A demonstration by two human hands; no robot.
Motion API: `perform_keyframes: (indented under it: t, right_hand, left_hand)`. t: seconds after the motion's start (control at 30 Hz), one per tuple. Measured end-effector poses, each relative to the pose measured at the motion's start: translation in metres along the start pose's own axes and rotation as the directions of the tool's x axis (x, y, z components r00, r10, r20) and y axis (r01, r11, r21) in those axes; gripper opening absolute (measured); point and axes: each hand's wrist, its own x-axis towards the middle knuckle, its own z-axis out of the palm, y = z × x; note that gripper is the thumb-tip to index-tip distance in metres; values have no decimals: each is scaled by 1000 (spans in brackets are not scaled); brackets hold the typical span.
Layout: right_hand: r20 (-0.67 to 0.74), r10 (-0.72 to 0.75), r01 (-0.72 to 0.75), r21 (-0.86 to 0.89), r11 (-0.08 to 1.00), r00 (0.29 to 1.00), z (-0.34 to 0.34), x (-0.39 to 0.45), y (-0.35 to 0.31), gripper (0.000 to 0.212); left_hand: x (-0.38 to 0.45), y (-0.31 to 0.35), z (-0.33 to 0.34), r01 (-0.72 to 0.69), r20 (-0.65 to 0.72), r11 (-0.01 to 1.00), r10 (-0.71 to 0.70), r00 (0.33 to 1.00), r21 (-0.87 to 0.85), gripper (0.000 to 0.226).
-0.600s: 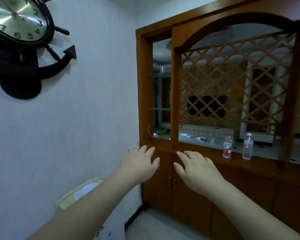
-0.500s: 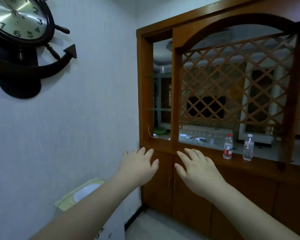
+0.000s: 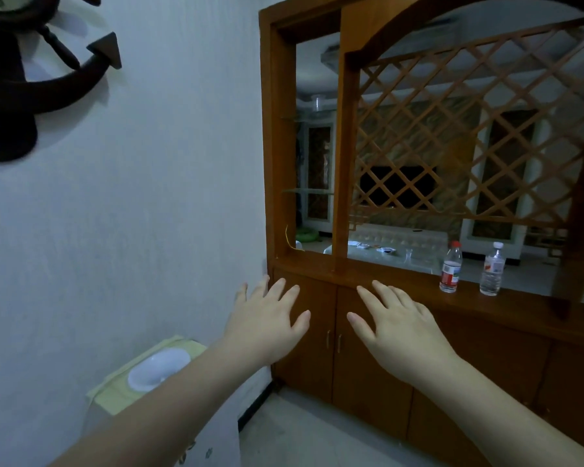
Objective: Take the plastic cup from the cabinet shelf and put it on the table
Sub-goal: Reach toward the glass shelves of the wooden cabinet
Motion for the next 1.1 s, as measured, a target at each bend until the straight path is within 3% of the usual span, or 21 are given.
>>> perform_keyframes:
  t: [0.27,0.4,0.63,0.73,1.1]
  right_hand:
    - [2,3,-3,-11,1000,1000,43,87,62,62]
    - [12,-7,7,-1,1000,1000,57,144,92,62]
    - [36,-64,63,33,997,997,81,233,109,60]
    - [30,-85,84,55,995,996,90,269,103,59]
    - [-4,-156,156,28,987,988,146,430,39,58]
  left_hand:
    - [102,31,40,20,-93,998,-25,995,-55,64]
    - [165,44,56,30,-75,998,-34,997,-53,64]
    - [244,38,84,56,-109,998,-60,992,-37,61]
    - [273,23,93,54,-171,998,-60,983,-43,58]
    - [398,-98,145,77,-144,997,-77,987,-11,63]
